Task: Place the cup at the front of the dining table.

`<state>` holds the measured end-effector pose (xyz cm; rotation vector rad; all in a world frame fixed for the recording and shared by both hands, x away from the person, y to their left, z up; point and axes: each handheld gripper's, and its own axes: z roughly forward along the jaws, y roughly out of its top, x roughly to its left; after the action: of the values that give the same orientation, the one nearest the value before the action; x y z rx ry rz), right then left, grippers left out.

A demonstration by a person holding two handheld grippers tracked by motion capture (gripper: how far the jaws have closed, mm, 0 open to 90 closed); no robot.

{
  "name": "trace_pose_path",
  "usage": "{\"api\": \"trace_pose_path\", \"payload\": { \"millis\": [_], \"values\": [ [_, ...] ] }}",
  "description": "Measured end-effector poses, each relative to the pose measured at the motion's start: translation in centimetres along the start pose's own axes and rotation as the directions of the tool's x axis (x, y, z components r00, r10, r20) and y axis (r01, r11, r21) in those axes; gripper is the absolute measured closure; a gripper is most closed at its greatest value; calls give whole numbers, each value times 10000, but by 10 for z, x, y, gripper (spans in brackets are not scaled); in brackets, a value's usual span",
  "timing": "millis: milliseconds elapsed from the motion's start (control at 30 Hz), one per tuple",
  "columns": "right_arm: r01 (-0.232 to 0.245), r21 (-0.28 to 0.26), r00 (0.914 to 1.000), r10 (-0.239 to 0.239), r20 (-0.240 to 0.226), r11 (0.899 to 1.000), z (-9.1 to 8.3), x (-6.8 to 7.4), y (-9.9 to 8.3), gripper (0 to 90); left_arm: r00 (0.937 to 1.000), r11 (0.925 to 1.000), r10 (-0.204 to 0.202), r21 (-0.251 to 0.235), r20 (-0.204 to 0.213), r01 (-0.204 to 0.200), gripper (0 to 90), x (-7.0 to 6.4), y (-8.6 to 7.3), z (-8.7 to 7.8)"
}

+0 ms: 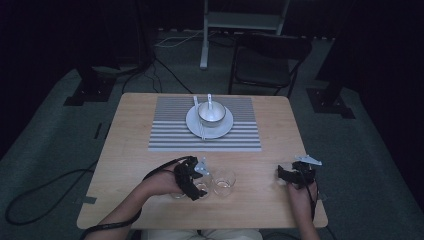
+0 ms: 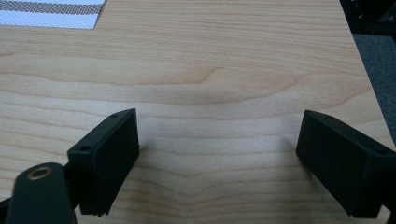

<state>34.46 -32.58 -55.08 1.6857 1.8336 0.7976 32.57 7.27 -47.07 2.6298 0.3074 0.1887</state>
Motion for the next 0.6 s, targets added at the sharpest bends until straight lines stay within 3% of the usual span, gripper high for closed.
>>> {"api": "trace_pose_path", "payload": {
  "millis": [200, 600],
  "values": [
    [-8, -8, 10000, 8, 6, 10000, 0, 0, 0, 126, 9998, 9997, 195, -122, -55, -195, 183, 1, 2, -4],
    [-7, -10, 10000, 7, 6, 10000, 0, 0, 0, 126, 9994, 9992, -66, -389, -352, 52, 183, 15, 7, -11]
  ]
}}
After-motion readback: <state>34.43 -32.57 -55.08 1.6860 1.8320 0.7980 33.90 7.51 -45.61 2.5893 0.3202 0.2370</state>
